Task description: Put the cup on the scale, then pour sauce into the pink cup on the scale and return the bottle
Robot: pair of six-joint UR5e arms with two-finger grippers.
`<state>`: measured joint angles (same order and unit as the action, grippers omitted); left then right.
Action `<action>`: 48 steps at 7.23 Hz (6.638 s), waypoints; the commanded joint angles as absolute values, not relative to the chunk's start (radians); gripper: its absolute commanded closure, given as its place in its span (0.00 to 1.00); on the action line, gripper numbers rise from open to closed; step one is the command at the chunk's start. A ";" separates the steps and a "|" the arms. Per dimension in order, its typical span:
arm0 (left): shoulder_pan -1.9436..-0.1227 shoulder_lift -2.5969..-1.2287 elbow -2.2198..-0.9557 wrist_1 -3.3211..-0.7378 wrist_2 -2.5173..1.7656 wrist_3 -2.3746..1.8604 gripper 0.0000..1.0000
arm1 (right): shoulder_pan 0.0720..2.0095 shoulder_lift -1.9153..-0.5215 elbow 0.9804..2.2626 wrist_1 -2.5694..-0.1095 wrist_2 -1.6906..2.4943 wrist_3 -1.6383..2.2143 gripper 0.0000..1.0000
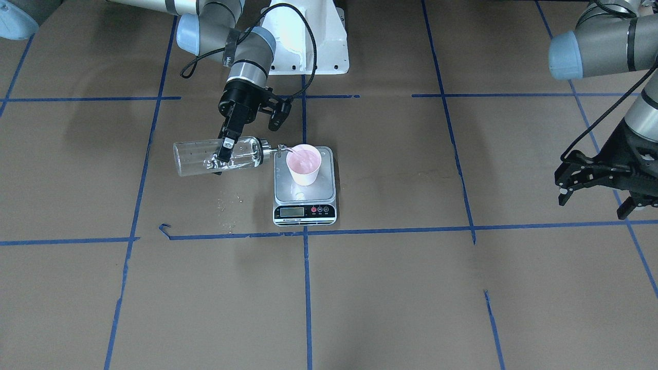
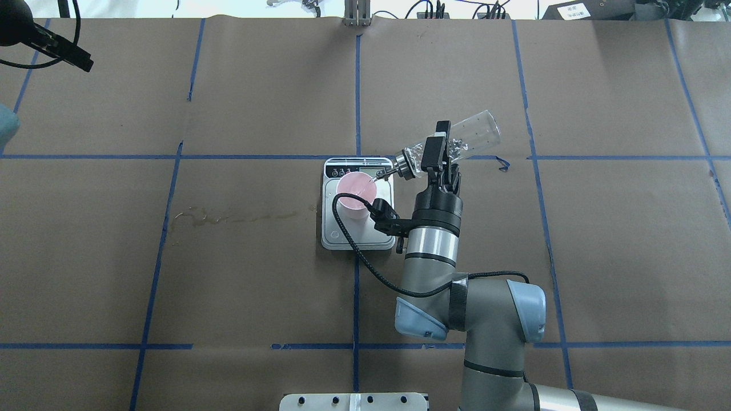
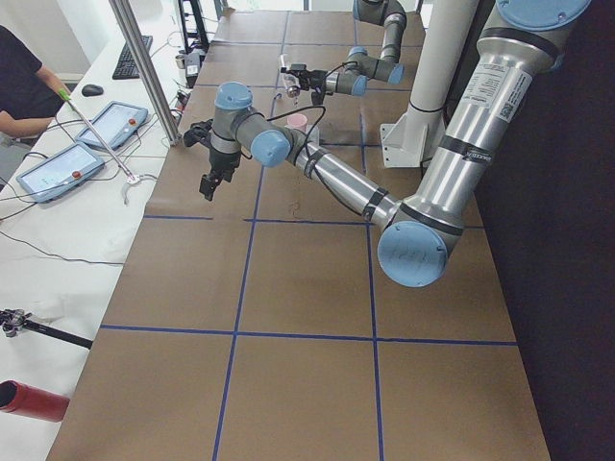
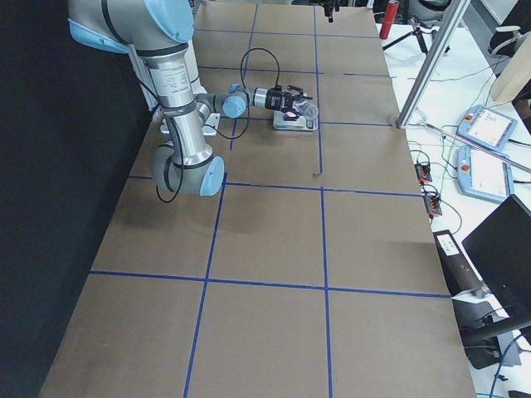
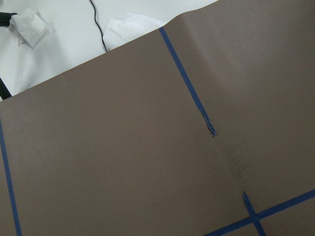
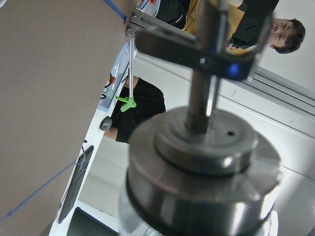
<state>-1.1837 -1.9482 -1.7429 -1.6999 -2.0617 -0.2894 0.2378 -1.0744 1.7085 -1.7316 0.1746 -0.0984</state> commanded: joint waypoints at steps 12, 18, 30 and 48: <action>-1.186 -1.951 -1.755 -1.701 -2.062 -0.294 0.00 | 0.362 -1.290 1.893 -1.295 0.696 0.889 1.00; -1.186 -1.957 -1.767 -1.701 -2.060 -0.304 0.00 | 0.379 -1.562 1.861 -0.879 0.755 1.307 1.00; -1.183 -1.962 -1.767 -1.701 -2.060 -0.305 0.00 | 0.373 -1.563 1.753 -0.888 0.796 1.273 0.00; -1.294 -1.767 -1.691 -1.910 -2.042 -0.217 0.00 | 1.441 -1.540 1.971 -1.829 2.313 -0.110 0.00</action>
<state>-1.2309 -1.7833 -1.7329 -1.8778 -2.0398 -0.2714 1.3268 -1.5476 2.1288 -1.8270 2.3053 0.1520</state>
